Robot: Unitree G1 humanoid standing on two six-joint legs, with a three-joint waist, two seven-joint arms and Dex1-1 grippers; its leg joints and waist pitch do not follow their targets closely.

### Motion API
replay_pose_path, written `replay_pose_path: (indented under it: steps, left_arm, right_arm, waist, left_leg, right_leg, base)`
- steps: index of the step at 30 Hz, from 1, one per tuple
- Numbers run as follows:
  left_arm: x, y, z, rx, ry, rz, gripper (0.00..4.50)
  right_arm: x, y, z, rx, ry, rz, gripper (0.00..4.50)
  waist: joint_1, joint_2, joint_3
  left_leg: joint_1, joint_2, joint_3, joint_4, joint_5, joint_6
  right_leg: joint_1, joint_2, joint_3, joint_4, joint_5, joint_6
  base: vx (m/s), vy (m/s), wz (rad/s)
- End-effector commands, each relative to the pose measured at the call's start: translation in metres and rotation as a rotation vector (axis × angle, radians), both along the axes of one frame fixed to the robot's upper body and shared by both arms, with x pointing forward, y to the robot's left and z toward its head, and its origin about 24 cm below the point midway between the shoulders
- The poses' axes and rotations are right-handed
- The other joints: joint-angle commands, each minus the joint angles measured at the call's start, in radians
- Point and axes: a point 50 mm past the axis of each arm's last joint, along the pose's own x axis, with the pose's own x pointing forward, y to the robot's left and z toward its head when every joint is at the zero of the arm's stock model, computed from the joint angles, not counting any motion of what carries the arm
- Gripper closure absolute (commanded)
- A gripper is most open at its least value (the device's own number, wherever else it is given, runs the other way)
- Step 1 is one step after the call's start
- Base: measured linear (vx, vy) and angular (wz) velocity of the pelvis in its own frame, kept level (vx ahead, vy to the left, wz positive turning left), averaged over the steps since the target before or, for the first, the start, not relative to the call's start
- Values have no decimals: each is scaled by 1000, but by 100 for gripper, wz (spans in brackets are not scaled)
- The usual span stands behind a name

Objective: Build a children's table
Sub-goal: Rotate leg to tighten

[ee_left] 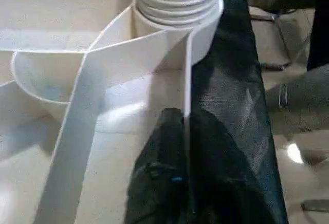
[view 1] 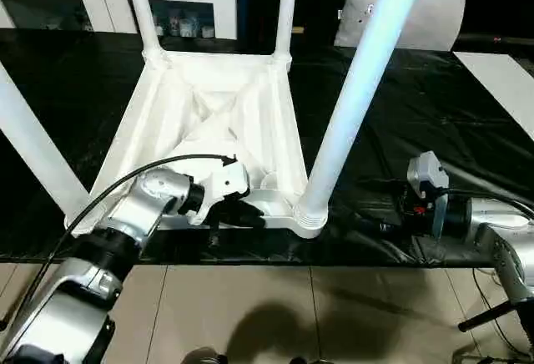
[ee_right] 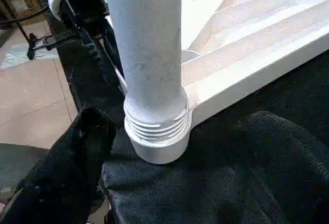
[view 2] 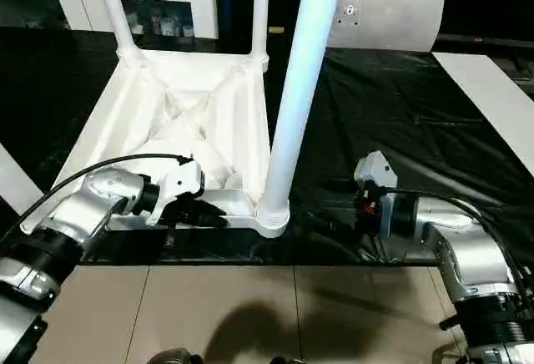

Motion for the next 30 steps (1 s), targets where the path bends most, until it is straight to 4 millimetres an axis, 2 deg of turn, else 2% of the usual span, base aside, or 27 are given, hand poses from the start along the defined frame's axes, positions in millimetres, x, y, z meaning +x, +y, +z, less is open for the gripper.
replay_pose_path:
  steps: [1, 5, 6, 9, 10, 11, 16, 22, 26, 30]
  left_arm:
    - [2, 8, -4, 82, -3, 8, 440]
    - [2, 9, -4, 116, -10, -21, 440]
    - [2, 9, -4, 125, -12, -30, 446]
    - [2, 8, -2, 117, -13, -45, 450]
    - [2, 7, -2, 108, -13, -49, 450]
    - [2, 6, -1, 101, -15, -55, 450]
    - [2, 3, 1, 88, -13, -75, 450]
    - [1, 3, 0, 88, -10, -78, 450]
    - [1, 3, 0, 86, -5, -79, 450]
    - [1, 2, -1, 80, 0, -78, 450]
  right_arm:
    - [3, 4, 2, -7, -4, 40, 0]
    - [8, 12, 1, 10, 6, 79, 0]
    - [10, 15, 0, 16, 7, 88, 18]
    - [15, 24, -1, 46, 33, 122, 28]
    - [16, 27, -2, 54, 43, 137, 44]
    - [18, 29, -3, 57, 52, 149, 62]
    - [25, 36, -5, 71, 92, 186, 99]
    - [33, 41, -8, 61, 93, 187, 146]
    - [35, 45, -9, 71, 93, 192, 181]
    - [35, 47, -10, 76, 95, 199, 218]
  waist:
    - [7, 5, -70]
    - [5, 7, -70]
    - [5, 8, -71]
    - [4, 9, -71]
    - [4, 6, -74]
    - [6, 9, -74]
    - [10, 8, -79]
    - [15, 7, -80]
    - [17, 7, -77]
    - [17, 9, -78]
  left_leg:
    - [16, 106, -58, -75, -218, 44]
    - [17, 109, -60, -76, -223, 40]
    - [19, 108, -59, -75, -226, 39]
    - [18, 110, -59, -75, -224, 34]
    - [17, 113, -59, -76, -218, 33]
    - [17, 115, -59, -76, -212, 33]
    - [13, 113, -55, -73, -178, 36]
    - [10, 114, -54, -73, -157, 37]
    - [11, 114, -54, -73, -173, 35]
    - [13, 117, -55, -75, -177, 29]
  right_leg:
    - [45, -147, 83, -96, -463, -62]
    - [43, -147, 83, -96, -468, -68]
    - [42, -148, 82, -95, -469, -71]
    - [43, -149, 84, -94, -466, -79]
    - [45, -149, 85, -90, -447, -86]
    - [44, -149, 87, -86, -425, -95]
    - [46, -152, 91, -73, -367, -125]
    - [46, -149, 93, -69, -360, -124]
    - [44, -150, 92, -74, -396, -113]
    - [42, -149, 93, -73, -391, -113]
  base:
    - [0, 0, 0]
    - [0, 0, 0]
    - [0, 0, 0]
    - [0, 0, 0]
    - [0, 0, 0]
    - [0, 0, 0]
    - [0, 0, 0]
    - [0, 0, 0]
    - [0, 0, 0]
    - [0, 0, 0]
